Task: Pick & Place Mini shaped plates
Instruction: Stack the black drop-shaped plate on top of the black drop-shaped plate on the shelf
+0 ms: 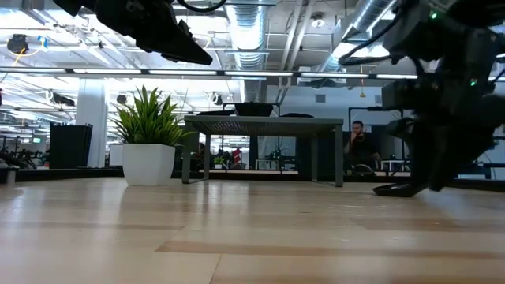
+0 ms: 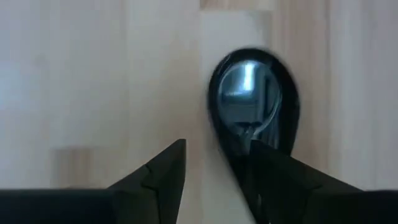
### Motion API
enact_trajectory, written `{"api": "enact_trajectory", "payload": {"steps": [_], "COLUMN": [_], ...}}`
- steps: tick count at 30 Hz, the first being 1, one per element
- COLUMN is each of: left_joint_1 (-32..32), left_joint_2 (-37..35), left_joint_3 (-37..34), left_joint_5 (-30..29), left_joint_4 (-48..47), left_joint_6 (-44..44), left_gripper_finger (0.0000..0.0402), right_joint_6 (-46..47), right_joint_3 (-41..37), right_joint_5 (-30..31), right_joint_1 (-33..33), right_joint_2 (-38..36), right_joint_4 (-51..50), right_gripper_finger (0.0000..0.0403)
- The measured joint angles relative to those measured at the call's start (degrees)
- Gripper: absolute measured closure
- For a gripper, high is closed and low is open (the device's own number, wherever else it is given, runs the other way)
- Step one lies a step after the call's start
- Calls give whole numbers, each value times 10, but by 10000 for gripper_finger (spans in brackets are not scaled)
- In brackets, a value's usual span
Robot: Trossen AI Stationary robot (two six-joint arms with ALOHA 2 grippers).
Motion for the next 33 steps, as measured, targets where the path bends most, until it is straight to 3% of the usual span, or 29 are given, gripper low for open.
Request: {"api": "enact_trajectory", "payload": {"steps": [7,15,19,23,28,33], "left_joint_1": [0,0,0,0,0,0], "left_joint_2": [0,0,0,3,34,113], "left_joint_3": [0,0,0,0,0,-1], "left_joint_5": [0,0,0,15,92,112], "left_joint_4": [4,8,11,33,66,125], "left_joint_6": [2,2,2,2,7,1], "left_gripper_finger": [325,325,325,325,325,322], "right_joint_6": [-33,0,54,85,82,51], "right_joint_3": [3,2,16,38,61,96], "right_joint_5": [44,31,26,57,58,48], "right_joint_1": [-1,0,-3,-16,-43,-54], "right_joint_2": [67,57,37,35,88,162], "right_joint_4": [31,54,91,191,309,297], "right_gripper_finger": [257,389,383,384,400,396]}}
